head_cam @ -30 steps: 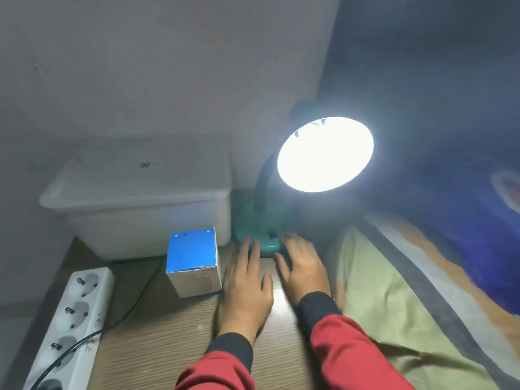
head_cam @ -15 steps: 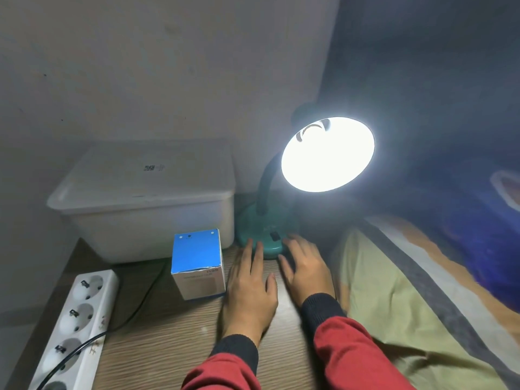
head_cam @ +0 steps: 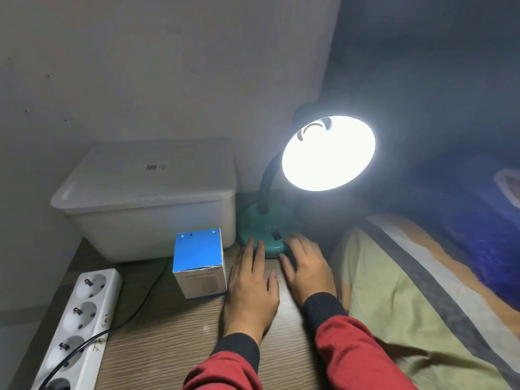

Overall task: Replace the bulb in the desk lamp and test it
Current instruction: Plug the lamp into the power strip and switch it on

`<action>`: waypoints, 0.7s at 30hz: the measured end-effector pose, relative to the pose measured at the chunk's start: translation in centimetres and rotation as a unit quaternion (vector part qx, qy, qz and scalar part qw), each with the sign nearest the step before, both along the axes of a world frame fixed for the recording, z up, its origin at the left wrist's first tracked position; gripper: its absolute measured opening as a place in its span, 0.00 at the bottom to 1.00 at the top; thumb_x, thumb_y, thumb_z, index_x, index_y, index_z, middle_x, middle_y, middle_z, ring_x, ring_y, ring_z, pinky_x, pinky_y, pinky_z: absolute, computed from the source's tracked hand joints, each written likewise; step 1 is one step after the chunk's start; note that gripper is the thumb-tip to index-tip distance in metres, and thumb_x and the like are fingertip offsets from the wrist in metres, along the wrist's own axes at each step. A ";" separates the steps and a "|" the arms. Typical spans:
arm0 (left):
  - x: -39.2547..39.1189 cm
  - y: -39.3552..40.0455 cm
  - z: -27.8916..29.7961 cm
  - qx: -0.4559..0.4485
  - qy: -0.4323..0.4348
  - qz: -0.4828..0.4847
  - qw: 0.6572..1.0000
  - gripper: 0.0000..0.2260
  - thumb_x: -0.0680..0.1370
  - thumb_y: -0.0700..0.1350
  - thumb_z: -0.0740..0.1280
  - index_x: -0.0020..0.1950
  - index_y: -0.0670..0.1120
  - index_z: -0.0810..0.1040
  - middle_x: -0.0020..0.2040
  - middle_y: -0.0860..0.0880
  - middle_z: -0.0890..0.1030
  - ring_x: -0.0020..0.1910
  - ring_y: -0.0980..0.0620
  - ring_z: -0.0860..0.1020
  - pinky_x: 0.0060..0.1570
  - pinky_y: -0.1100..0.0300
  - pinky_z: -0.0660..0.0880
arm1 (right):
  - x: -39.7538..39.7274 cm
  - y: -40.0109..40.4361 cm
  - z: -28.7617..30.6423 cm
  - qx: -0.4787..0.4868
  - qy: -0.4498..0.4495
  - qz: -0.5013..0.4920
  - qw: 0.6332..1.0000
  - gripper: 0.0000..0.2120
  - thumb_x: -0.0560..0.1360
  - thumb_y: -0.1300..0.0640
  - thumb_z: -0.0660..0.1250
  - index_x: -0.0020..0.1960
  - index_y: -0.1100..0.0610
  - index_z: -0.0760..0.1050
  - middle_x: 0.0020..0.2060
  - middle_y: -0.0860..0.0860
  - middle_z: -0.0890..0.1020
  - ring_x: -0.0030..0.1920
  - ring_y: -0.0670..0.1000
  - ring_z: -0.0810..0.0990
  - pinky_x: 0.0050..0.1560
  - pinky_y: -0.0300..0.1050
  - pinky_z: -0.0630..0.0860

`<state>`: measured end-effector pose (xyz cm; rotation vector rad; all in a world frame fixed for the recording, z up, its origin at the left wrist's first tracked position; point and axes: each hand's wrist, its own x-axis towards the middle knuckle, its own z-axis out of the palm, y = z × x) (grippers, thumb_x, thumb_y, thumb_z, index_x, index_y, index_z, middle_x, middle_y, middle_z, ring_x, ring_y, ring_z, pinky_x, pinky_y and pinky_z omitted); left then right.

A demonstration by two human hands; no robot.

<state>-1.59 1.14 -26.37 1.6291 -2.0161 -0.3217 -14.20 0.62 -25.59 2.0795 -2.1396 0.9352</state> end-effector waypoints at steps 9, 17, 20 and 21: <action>0.1 0.3 0.3 0.032 0.010 -0.021 0.999 0.28 0.76 0.49 0.60 0.75 0.48 0.59 0.77 0.50 0.57 0.75 0.51 0.61 0.74 0.56 0.60 | -0.2 -0.3 0.4 0.008 0.020 0.040 0.999 0.29 0.68 0.58 0.71 0.65 0.46 0.65 0.52 0.56 0.79 0.47 0.60 0.78 0.46 0.50 0.80; 0.1 0.5 0.6 0.003 0.009 -0.020 1.000 0.26 0.77 0.50 0.56 0.75 0.46 0.60 0.77 0.48 0.58 0.76 0.47 0.57 0.75 0.53 0.54 | -0.7 -1.6 1.3 0.106 0.034 0.041 0.993 0.26 0.72 0.56 0.68 0.69 0.49 0.69 0.63 0.59 0.71 0.60 0.62 0.70 0.57 0.58 0.74; 0.1 0.5 0.6 0.033 0.037 -0.031 0.998 0.27 0.79 0.51 0.56 0.77 0.49 0.51 0.78 0.52 0.50 0.77 0.51 0.49 0.75 0.60 0.51 | -0.8 -1.5 1.6 0.129 0.026 0.049 0.990 0.26 0.76 0.55 0.64 0.72 0.49 0.63 0.67 0.57 0.67 0.65 0.59 0.65 0.63 0.51 0.69; 0.0 0.5 0.5 0.019 0.042 -0.034 0.998 0.27 0.79 0.50 0.56 0.77 0.48 0.52 0.78 0.51 0.51 0.77 0.51 0.50 0.74 0.61 0.50 | -0.7 -1.2 1.7 0.121 0.013 0.051 0.991 0.26 0.75 0.55 0.64 0.72 0.50 0.64 0.67 0.57 0.68 0.65 0.58 0.66 0.63 0.51 0.70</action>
